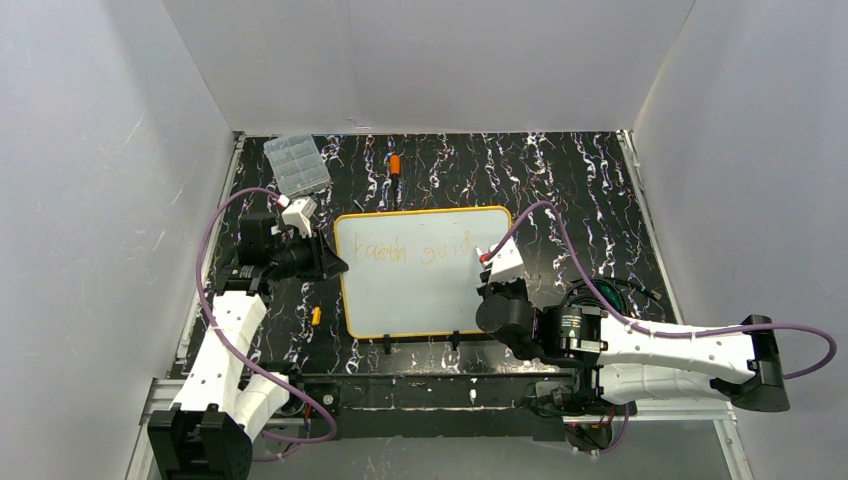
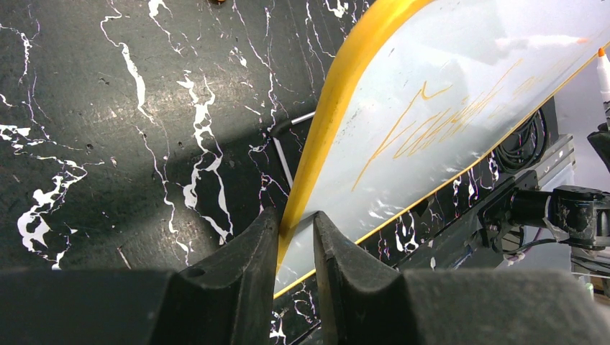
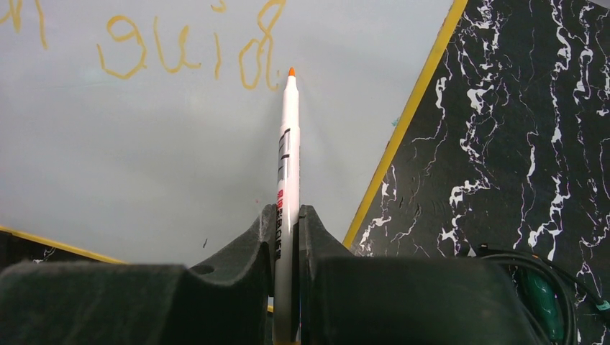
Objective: Write a sentence on the whiteboard
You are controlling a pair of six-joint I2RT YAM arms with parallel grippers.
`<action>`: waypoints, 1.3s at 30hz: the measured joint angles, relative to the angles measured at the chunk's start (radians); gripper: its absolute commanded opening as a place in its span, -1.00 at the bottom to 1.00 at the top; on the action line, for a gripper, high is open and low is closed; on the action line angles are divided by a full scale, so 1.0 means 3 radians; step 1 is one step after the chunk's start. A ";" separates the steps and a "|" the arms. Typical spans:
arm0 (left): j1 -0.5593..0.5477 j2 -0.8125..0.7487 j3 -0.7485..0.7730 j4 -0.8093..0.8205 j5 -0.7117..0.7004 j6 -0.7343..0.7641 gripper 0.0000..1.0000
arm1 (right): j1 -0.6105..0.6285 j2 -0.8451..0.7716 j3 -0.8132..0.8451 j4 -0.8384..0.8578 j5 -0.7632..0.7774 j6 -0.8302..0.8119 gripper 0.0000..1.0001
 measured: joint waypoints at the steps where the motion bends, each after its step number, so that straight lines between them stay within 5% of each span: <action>1: 0.0000 0.0000 -0.0001 0.0000 0.0000 0.0000 -0.57 | 0.0000 0.0005 0.0000 0.0000 0.0003 -0.0003 -0.97; 39: 0.0000 -0.0001 -0.0001 0.0005 0.0001 -0.0001 -0.57 | -0.0053 0.0195 0.0019 -0.0028 0.0062 0.0079 -0.97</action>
